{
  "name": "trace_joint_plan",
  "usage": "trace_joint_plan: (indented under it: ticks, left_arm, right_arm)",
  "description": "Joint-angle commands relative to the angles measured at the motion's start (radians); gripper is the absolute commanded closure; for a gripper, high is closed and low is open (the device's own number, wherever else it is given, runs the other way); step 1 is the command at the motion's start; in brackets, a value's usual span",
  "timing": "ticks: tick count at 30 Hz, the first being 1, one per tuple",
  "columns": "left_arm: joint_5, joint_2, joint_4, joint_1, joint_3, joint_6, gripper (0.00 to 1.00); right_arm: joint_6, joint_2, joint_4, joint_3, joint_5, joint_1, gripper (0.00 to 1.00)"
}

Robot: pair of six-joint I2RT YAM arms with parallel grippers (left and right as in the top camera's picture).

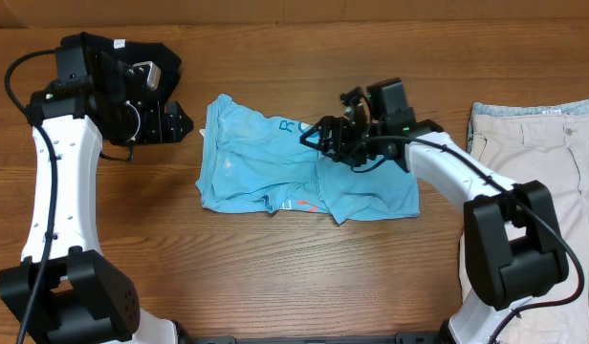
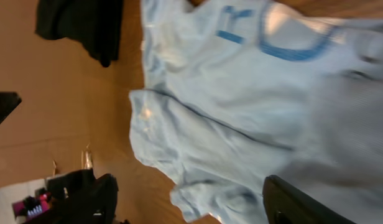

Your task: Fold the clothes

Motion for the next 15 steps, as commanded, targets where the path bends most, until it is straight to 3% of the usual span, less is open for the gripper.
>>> trace_joint_plan:
  ticks: [1,8,11,15]
  left_arm:
    - [0.002,0.003,-0.004,-0.002,-0.007,0.017,0.16]
    - [0.003,0.043,-0.008,-0.008,-0.047,0.027,0.15]
    - [0.006,0.068,-0.005,-0.016,-0.055,0.027,0.15]
    - [0.006,0.085,0.018,-0.029,-0.055,0.026,0.15]
  right_arm:
    - [-0.068,-0.025,-0.052,0.006,-0.027,-0.07,0.29]
    - [-0.291,-0.101,-0.297,0.006,-0.024,-0.19,0.33]
    - [-0.352,-0.136,-0.425,0.006,0.017,-0.187,0.33]
    - [-0.346,-0.137,-0.44,0.006,0.07,-0.129,0.37]
